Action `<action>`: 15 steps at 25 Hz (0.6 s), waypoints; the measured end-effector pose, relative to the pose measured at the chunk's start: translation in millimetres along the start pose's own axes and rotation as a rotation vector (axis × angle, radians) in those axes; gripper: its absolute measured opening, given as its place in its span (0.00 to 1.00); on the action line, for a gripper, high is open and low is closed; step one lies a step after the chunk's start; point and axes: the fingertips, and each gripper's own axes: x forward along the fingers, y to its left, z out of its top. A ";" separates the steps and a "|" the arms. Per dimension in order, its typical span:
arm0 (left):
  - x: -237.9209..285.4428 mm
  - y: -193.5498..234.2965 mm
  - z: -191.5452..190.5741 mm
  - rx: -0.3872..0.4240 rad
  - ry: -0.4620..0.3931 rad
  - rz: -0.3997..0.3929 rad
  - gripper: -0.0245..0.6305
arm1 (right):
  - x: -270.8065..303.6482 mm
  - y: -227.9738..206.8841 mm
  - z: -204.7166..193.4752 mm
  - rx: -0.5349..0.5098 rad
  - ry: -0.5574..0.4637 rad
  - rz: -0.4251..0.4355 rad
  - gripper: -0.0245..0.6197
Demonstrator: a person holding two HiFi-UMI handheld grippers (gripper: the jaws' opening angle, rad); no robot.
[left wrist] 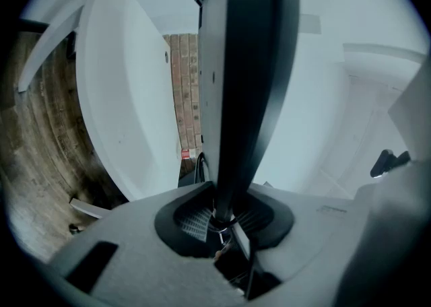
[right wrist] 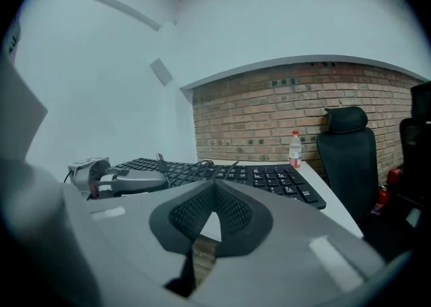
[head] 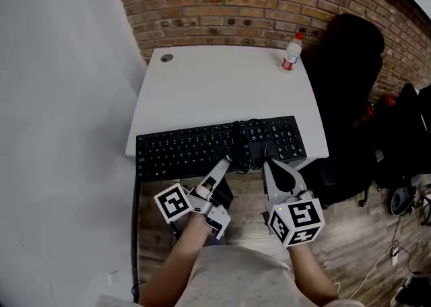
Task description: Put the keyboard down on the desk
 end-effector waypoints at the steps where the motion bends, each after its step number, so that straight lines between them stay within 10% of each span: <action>1: 2.4 1.5 8.2 -0.001 0.007 0.001 0.15 | 8.7 1.9 2.7 0.000 -0.001 -0.004 0.05; 15: 29.0 19.1 78.1 -0.003 0.098 0.006 0.15 | 83.0 9.2 22.5 0.016 -0.010 -0.066 0.05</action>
